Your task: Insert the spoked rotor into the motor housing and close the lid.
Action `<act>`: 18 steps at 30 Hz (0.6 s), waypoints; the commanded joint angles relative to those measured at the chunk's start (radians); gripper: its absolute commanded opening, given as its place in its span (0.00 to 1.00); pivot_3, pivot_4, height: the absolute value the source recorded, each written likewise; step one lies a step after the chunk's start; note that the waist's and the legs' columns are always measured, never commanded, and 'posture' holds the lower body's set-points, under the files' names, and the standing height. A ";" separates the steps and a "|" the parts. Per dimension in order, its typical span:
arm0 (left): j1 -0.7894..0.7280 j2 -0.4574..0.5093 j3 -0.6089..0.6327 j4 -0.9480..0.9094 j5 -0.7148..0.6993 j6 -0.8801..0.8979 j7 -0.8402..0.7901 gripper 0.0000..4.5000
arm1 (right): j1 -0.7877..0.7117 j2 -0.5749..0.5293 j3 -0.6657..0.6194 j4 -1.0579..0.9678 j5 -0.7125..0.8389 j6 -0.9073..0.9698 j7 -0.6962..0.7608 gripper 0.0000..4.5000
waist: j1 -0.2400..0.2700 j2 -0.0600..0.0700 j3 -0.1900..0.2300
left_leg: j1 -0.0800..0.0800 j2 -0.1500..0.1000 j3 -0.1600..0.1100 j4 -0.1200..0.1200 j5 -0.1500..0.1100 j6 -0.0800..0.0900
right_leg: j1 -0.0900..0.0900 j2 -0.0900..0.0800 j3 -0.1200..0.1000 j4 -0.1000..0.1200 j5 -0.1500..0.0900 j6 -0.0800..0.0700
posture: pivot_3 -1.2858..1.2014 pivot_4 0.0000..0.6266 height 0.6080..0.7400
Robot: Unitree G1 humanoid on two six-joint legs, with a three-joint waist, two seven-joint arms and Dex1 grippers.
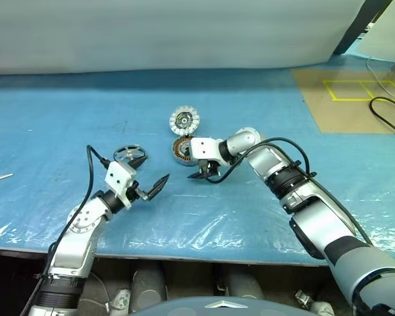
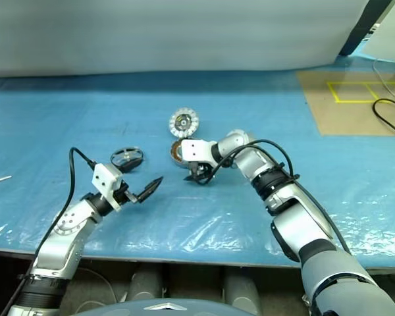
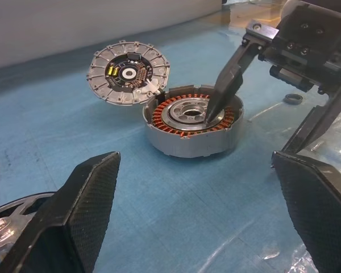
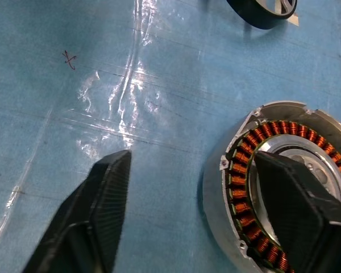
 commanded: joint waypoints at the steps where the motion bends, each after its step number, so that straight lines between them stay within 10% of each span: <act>1: -0.015 -0.011 0.002 -0.012 0.000 -0.010 0.009 1.00 | -0.003 0.015 -0.011 0.031 -0.033 -0.036 -0.056 0.56 | 0.000 0.000 0.000 | 0.000 0.000 0.000 0.000 0.000 0.000 | 0.000 0.000 0.000 0.000 0.000 0.000 | 0.52 0.24 1.00; 8: -0.021 -0.012 -0.009 0.002 0.012 -0.010 0.004 1.00 | -0.009 0.039 -0.057 0.003 0.014 -0.016 -0.044 0.50 | 0.000 0.000 0.000 | 0.001 0.000 0.000 0.000 0.000 0.000 | 0.000 0.000 0.000 0.001 0.000 0.000 | 0.52 0.24 1.00; 14: -0.033 -0.019 -0.014 0.018 0.012 -0.012 0.002 1.00 | -0.010 0.036 -0.088 -0.023 0.021 0.002 -0.031 0.91 | 0.001 0.000 0.000 | 0.000 0.000 0.000 0.000 0.000 0.000 | 0.000 0.000 0.000 0.001 0.000 0.000 | 0.52 0.24 1.00; 18: -0.032 -0.025 -0.023 0.022 0.014 -0.014 -0.001 1.00 | -0.025 0.031 -0.095 -0.005 -0.007 0.028 -0.050 0.91 | 0.000 0.000 0.000 | 0.000 0.000 0.000 0.000 0.000 0.000 | 0.000 0.000 0.000 0.001 0.000 0.000 | 0.52 0.24 1.00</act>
